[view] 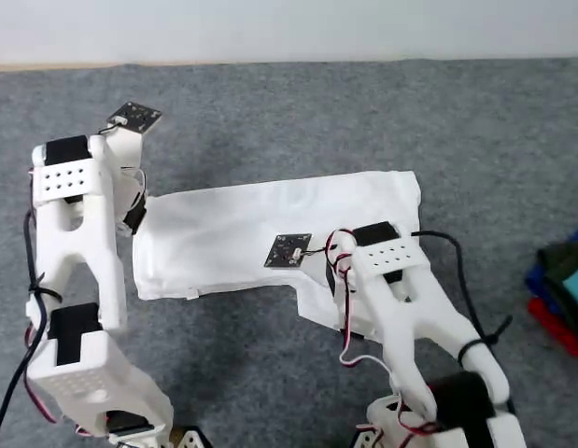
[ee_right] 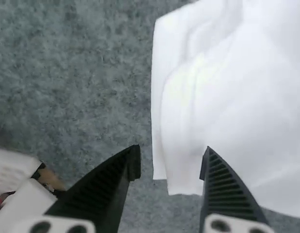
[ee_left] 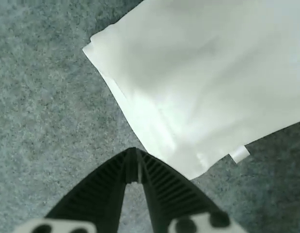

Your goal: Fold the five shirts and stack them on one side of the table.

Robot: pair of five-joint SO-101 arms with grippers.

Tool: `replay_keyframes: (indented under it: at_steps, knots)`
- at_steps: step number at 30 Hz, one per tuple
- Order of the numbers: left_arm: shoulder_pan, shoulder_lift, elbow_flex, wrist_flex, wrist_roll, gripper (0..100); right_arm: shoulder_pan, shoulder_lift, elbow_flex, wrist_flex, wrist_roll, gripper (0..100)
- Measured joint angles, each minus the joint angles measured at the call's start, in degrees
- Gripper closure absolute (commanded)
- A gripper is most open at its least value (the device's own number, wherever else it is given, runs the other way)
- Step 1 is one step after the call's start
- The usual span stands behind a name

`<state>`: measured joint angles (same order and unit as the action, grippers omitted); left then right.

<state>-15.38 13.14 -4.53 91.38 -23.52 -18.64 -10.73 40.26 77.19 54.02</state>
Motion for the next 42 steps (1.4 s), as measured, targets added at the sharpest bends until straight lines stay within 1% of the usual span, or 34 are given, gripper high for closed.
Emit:
replay_keyframes:
  at_steps: [3,9,16,21,26,37,42]
  knots:
    - [-1.3,0.0,0.0,-0.5,0.0,100,-1.2,2.4,0.0,-1.0,-0.4,78.4]
    - [-3.2,0.0,0.0,-0.9,0.0,100,-6.4,6.2,0.0,-4.0,-6.7,78.3]
    - [-4.1,0.0,0.0,-0.9,0.0,100,-7.3,11.4,-0.9,-8.1,-11.3,79.9]
    - [-7.1,0.0,0.0,-0.9,0.0,100,-7.1,12.4,-1.3,-8.5,-11.8,91.7]
    - [-8.8,0.0,0.0,-0.9,0.0,100,-7.0,12.5,-1.3,-9.9,-11.8,98.6]
    - [-8.9,0.0,0.0,-0.9,-0.1,100,-7.7,13.4,-1.7,-9.6,-11.8,98.7]
    - [-8.9,0.0,0.0,-0.4,-0.1,100,-8.4,12.5,-5.0,-4.4,-11.7,98.7]
